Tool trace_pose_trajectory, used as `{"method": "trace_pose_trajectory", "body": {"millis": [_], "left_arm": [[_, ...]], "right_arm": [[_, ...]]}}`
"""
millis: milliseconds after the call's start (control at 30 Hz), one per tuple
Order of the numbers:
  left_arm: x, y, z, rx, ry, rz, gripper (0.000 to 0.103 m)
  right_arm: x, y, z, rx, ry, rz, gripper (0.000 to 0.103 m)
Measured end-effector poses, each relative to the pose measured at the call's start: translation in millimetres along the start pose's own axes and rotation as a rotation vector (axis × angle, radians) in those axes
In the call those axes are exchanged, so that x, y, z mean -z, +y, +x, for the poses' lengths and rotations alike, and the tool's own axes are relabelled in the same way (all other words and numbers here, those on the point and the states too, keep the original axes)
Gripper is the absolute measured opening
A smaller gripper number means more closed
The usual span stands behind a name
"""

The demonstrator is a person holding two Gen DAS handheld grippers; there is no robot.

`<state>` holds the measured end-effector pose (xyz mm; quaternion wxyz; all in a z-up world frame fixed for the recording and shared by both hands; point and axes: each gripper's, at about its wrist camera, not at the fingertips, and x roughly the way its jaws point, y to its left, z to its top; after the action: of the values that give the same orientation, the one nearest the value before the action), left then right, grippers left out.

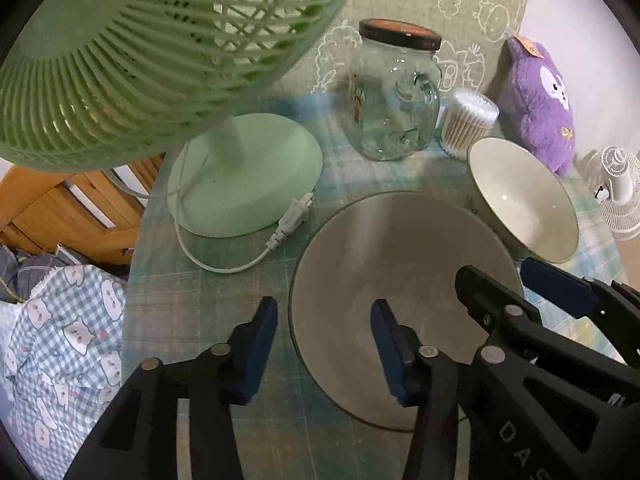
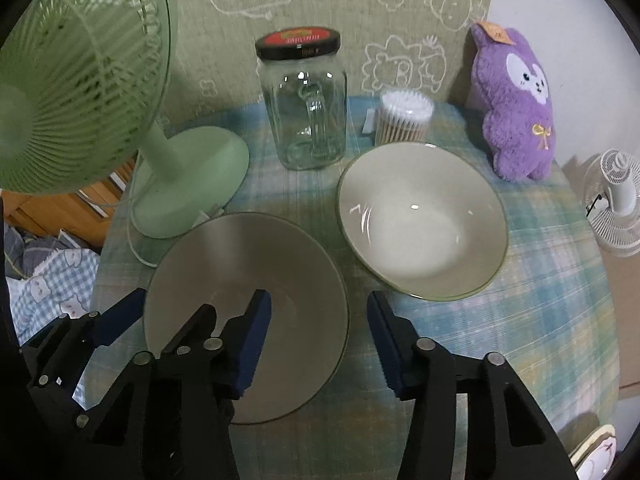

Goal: Organize plates and bowls
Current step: 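Move the left tool to the second plain grey plate and grasp its rim, then lift and carry the second plain plate with the left tool toward the first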

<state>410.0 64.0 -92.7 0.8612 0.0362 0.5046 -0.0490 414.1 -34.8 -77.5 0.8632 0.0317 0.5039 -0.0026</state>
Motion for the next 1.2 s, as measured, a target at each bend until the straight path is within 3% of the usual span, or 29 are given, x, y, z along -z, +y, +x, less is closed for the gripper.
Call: {"method": "trace_pose_trajectory", "body": {"millis": [233, 633, 1200], "left_arm": [[0, 1, 4, 0.025, 0.002, -0.004, 0.034], [9, -4, -6, 0.013, 0.017, 0.001, 0.032], [37, -35, -93, -0.038, -0.040, -0.029, 0.032]], "right_arm": [[0, 0, 10, 0.000, 0.018, 0.002, 0.036], [8, 0, 2, 0.010, 0.036, -0.007, 0.033], [37, -20, -83, -0.035, -0.004, -0.041, 0.033]]}}
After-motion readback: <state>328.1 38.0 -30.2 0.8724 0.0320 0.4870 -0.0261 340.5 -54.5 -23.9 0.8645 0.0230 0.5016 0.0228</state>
